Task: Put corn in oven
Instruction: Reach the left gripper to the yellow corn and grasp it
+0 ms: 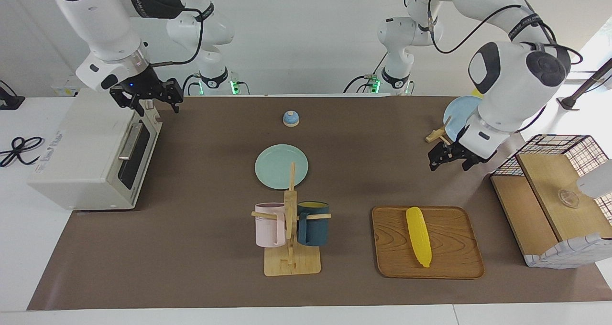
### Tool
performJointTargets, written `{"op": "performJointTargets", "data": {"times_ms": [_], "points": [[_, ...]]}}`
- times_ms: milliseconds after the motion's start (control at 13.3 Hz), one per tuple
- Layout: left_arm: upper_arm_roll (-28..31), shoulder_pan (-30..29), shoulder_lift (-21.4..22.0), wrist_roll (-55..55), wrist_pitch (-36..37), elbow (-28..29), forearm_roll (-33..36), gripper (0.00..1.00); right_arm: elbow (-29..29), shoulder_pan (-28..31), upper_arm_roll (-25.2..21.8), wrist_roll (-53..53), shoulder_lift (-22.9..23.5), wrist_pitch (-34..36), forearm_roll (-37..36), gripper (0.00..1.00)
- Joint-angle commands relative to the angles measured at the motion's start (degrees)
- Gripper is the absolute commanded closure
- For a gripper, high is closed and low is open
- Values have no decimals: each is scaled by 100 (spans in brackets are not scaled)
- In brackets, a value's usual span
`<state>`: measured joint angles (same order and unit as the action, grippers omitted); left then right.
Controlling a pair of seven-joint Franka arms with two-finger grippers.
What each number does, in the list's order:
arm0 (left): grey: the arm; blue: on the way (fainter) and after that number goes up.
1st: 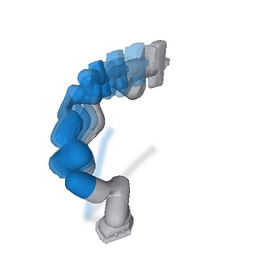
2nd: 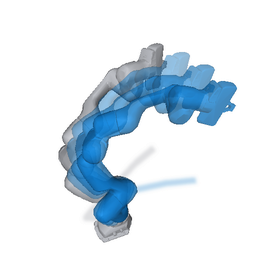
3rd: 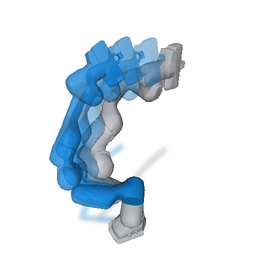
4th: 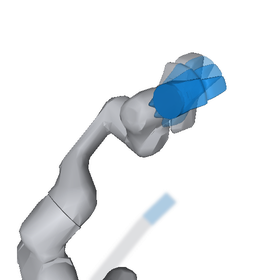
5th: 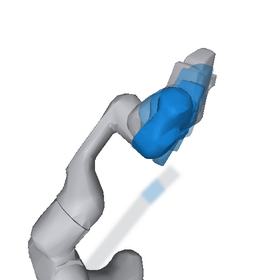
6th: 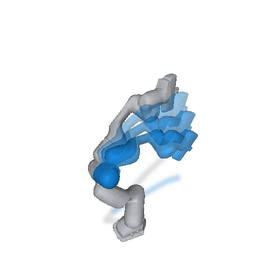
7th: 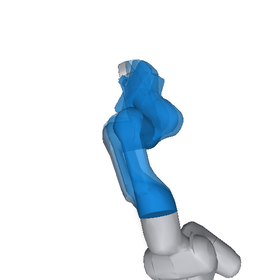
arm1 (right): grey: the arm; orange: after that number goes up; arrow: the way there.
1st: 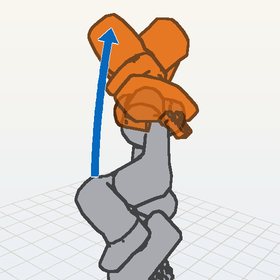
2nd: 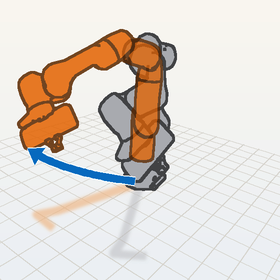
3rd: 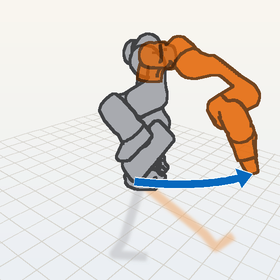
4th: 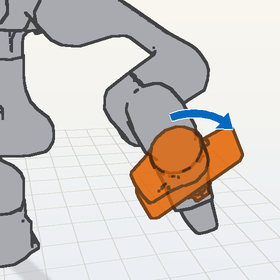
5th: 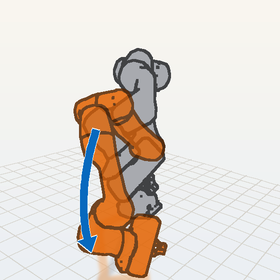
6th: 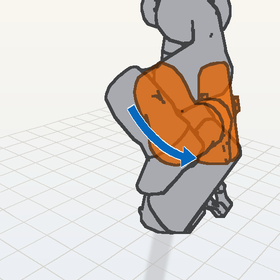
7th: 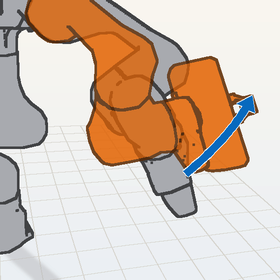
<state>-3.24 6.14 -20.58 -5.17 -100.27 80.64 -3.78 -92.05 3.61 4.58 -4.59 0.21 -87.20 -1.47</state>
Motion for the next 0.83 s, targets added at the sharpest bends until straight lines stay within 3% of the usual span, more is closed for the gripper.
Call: {"op": "performJointTargets", "data": {"times_ms": [0, 151, 376, 527, 753], "points": [[34, 132, -629, -63, -324, -426, -53, 0, -330, 350, 8, -181, -135, -315, 6, 100], [78, 308, -1252, -81, -529, -888, -36, 0, -672, 613, 17, -795, -267, -560, 15, 100], [113, 335, -2141, -81, -773, -1672, 26, 0, -1524, 676, -1, -798, -565, -1412, -2, 100], [87, 344, -2196, -81, -1186, -1500, 454, 0, -1807, 842, -10, -815, -619, -1754, -29, 100], [87, 370, -2056, -81, -2012, -736, 527, 0, -1965, 992, -10, -789, -575, -1871, -99, 100]]}}
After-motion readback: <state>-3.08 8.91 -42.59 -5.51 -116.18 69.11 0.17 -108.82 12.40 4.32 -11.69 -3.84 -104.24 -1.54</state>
